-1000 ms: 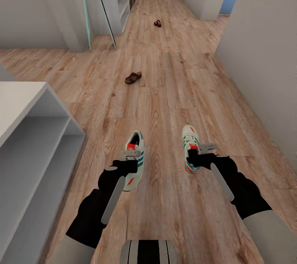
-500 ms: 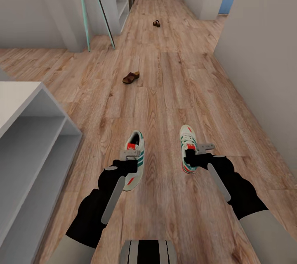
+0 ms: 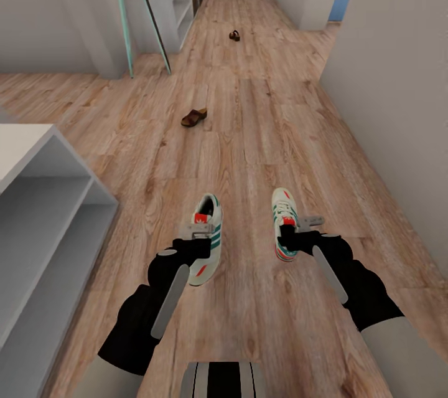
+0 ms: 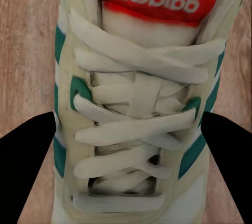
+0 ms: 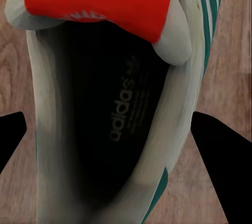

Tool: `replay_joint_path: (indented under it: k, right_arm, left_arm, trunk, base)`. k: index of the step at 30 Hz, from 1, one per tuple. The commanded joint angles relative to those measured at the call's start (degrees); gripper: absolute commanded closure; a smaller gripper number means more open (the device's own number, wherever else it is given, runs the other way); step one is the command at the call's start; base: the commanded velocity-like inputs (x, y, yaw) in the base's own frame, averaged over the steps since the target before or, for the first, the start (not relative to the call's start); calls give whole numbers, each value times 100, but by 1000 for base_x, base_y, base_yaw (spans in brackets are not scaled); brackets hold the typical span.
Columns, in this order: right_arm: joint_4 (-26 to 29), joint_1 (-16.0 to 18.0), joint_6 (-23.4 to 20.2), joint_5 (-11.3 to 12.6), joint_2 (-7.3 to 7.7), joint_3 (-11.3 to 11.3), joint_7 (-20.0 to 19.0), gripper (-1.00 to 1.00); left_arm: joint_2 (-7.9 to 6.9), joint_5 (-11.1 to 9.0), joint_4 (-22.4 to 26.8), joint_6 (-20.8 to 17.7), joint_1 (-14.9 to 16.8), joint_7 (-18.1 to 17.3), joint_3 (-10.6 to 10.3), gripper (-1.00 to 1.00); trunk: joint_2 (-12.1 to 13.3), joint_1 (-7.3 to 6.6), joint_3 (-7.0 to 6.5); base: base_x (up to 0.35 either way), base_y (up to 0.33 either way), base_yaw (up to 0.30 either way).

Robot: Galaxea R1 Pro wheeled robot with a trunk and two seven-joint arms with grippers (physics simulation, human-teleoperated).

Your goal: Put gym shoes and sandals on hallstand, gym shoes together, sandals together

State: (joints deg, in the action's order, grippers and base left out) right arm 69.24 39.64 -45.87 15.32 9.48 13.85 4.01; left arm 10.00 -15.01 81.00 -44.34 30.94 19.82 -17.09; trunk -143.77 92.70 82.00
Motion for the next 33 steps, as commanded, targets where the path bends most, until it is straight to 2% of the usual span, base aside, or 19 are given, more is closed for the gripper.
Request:
replay_joint_path:
  k: [1, 17, 26, 32, 33]
  right_arm:
    - [0, 0, 0, -4, -3, 1, 3, 100]
    - [-7, 0, 0, -3, -42, -4, 3, 100]
    - [22, -19, 1, -4, -41, -2, 0, 100]
    - [223, -415, 191, -3, -59, -13, 10, 100]
    - [419, -610, 284, -3, -63, -16, 11, 100]
  left_arm:
    - [0, 2, -1, -4, 0, 1, -15, 100]
    - [0, -70, -4, -4, 0, 4, -82, 100]
    - [0, -72, -5, 8, 0, 5, -102, 100]
    - [0, -64, -5, 45, -88, 6, -180, 100]
    - [0, -59, -2, 56, -180, 4, -188, 100]
  trunk:
    - [0, 0, 0]
    - [0, 0, 0]
    - [0, 0, 0]
    - [0, 0, -2]
    - [0, 0, -2]
  base:
    - [71, -255, 0]
    - [61, -277, 4]
    - [7, -195, 187]
    - [1, -29, 172]
    - [0, -10, 62]
